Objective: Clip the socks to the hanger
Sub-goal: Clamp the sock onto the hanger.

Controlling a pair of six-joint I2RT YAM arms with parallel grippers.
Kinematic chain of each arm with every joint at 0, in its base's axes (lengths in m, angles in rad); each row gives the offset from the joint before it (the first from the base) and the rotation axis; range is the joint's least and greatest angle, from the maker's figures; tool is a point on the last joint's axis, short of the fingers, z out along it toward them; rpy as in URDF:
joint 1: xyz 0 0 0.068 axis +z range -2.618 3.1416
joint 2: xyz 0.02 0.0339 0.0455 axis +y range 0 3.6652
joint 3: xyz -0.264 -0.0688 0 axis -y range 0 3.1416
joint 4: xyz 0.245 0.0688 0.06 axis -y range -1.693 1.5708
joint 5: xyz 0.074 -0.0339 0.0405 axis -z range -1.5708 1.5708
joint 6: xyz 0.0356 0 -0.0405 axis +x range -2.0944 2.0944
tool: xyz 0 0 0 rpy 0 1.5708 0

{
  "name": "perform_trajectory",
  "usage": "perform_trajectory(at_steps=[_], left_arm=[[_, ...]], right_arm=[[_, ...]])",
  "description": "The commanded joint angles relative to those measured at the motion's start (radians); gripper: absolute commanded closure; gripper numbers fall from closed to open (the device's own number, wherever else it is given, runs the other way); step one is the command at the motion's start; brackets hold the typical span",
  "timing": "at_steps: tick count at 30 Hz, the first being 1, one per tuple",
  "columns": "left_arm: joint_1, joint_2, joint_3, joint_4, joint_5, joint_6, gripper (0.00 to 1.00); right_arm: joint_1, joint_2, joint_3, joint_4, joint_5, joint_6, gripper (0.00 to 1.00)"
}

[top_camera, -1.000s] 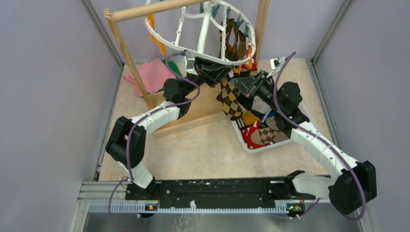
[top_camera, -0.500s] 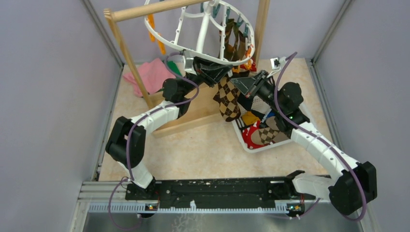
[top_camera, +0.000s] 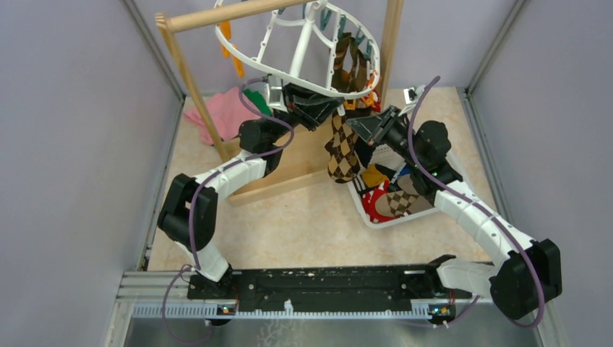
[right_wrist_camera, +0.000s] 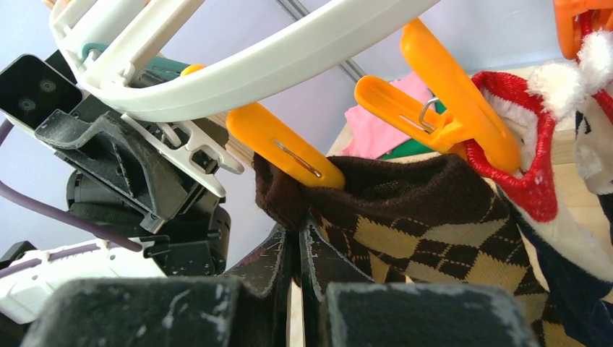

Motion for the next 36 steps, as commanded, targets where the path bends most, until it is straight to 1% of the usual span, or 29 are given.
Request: perform_trajectory(at_steps=[1, 12, 21, 36], left_arm=[[0.009, 0.007, 0.011, 0.095, 0.019, -0.032, 0.77], [0.009, 0.033, 0.031, 0.102, 0.052, -0.047, 0.76], [0.011, 0.036, 0.045, 0.102, 0.078, -0.061, 0.76], [0.011, 0.070, 0.078, 0.101, 0.109, -0.093, 0.76]], right_arm=[[-0.010, -0.003, 0.043, 0.045, -0.020, 0.014, 1.00], [-0.010, 0.010, 0.051, 0.108, -0.063, 0.055, 1.00], [-0.021, -0.008, 0.060, 0.080, -0.055, -0.003, 1.00], [-0.025, 0.021, 0.070, 0.194, -0.139, 0.052, 1.00]])
